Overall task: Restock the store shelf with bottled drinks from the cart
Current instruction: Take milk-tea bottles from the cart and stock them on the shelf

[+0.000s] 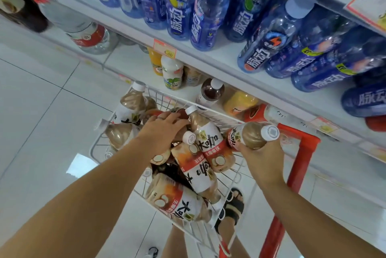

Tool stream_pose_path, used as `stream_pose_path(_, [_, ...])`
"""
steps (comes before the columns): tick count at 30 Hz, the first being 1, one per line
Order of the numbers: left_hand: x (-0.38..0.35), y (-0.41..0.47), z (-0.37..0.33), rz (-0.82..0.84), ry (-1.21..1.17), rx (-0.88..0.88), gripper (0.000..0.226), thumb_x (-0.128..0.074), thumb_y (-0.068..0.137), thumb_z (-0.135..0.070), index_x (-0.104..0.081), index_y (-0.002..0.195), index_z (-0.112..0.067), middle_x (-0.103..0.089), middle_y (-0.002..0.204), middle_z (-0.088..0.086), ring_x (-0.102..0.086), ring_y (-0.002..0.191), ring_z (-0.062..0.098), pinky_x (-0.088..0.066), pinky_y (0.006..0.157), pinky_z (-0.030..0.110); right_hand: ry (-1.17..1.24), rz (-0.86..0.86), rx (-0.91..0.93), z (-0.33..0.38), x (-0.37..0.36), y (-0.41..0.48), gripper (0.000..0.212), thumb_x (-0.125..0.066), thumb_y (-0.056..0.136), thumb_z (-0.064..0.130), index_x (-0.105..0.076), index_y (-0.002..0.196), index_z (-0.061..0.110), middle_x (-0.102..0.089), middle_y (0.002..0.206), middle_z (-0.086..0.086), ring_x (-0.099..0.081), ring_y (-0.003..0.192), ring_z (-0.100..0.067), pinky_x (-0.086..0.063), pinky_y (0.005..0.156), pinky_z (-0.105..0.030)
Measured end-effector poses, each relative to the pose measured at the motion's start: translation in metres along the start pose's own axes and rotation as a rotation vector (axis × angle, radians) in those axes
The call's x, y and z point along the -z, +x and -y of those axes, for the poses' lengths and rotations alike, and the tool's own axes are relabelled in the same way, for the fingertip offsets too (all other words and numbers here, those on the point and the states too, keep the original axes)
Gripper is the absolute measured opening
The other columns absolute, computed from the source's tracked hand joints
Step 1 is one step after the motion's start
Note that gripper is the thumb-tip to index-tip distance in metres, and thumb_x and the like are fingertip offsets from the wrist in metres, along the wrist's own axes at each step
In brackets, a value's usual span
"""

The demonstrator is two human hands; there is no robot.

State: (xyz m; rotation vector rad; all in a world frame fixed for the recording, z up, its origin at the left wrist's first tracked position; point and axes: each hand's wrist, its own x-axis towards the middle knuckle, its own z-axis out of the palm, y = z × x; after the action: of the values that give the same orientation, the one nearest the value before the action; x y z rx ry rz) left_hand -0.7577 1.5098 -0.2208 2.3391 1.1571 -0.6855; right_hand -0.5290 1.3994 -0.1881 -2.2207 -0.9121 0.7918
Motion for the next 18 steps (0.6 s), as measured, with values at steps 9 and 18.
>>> stream_pose_path(9, [0.01, -0.02, 0.009, -0.439, -0.438, 0.136, 0.068, -0.072, 0.071, -0.044, -0.042, 0.131, -0.03, -0.052, 0.126, 0.0, -0.058, 0.106, 0.025, -0.052, 0.082, 0.042, 0.111, -0.005, 0.043, 0.011, 0.023, -0.005, 0.058, -0.084, 0.061, 0.014, -0.053, 0.109, 0.023, -0.062, 0.095, 0.015, -0.059, 0.087, 0.002, -0.04, 0.074, -0.01])
stream_pose_path(18, [0.144, -0.134, -0.064, -0.729, -0.956, 0.12, 0.052, -0.069, 0.055, -0.064, -0.048, 0.1, -0.048, -0.065, 0.088, -0.024, -0.063, 0.083, 0.001, -0.052, 0.072, 0.026, 0.333, 0.035, 0.186, 0.106, 0.122, -0.046, 0.056, -0.083, 0.06, 0.003, -0.058, 0.104, 0.026, -0.069, 0.09, 0.013, -0.065, 0.081, 0.004, -0.048, 0.065, -0.008])
